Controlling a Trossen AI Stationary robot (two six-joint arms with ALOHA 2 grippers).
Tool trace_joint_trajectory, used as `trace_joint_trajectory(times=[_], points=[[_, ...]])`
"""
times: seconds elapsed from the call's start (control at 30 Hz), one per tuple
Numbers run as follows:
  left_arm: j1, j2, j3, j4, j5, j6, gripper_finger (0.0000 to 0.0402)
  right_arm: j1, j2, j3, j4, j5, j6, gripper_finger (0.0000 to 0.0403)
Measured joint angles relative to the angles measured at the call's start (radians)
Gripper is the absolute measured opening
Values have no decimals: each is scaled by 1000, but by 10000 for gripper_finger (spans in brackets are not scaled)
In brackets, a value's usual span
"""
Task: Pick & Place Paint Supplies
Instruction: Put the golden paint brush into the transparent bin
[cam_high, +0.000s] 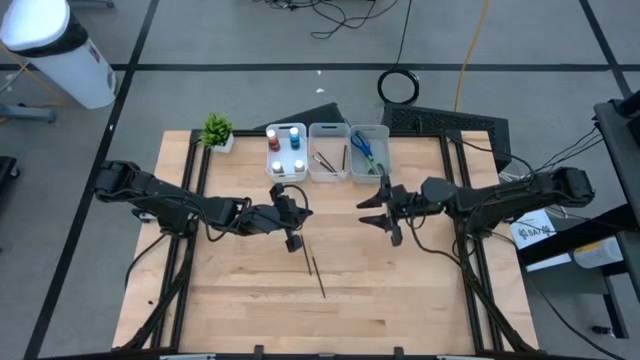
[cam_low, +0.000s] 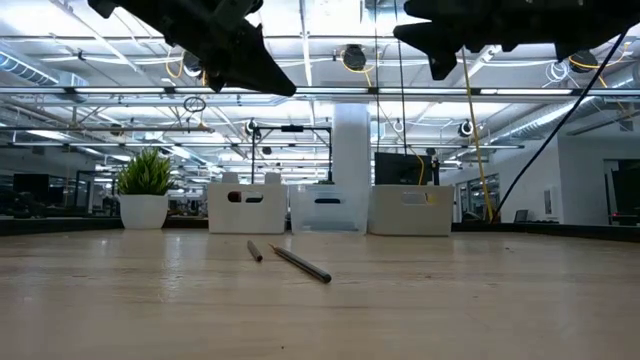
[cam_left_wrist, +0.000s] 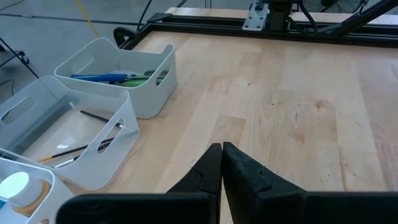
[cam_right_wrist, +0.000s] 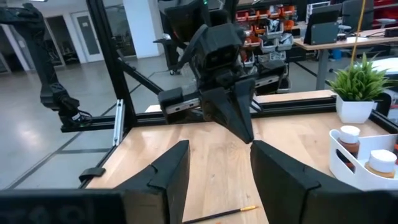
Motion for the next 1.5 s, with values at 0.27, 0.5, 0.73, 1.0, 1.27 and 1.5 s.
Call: trace_joint_trajectory(times=[0.27,0.5,0.73,1.0,1.27,1.5], points=[[0,-1,0,40,0,0,21,0,0,0,-10,0,-6,155],[0,-1,0,50,-1,0,21,0,0,0,-8,0,-20,155],[0,-1,0,49,-1,0,21,32,41,0,11,1,7,155],[0,-1,0,54,-1,0,21,102,229,78,22,-6,-15,155],[0,0,0,83,10,0,21,141,387,179,-1,-77,-30,155],[0,0,0,107,12,0,21,216,761,410,-8,-26,2,155]])
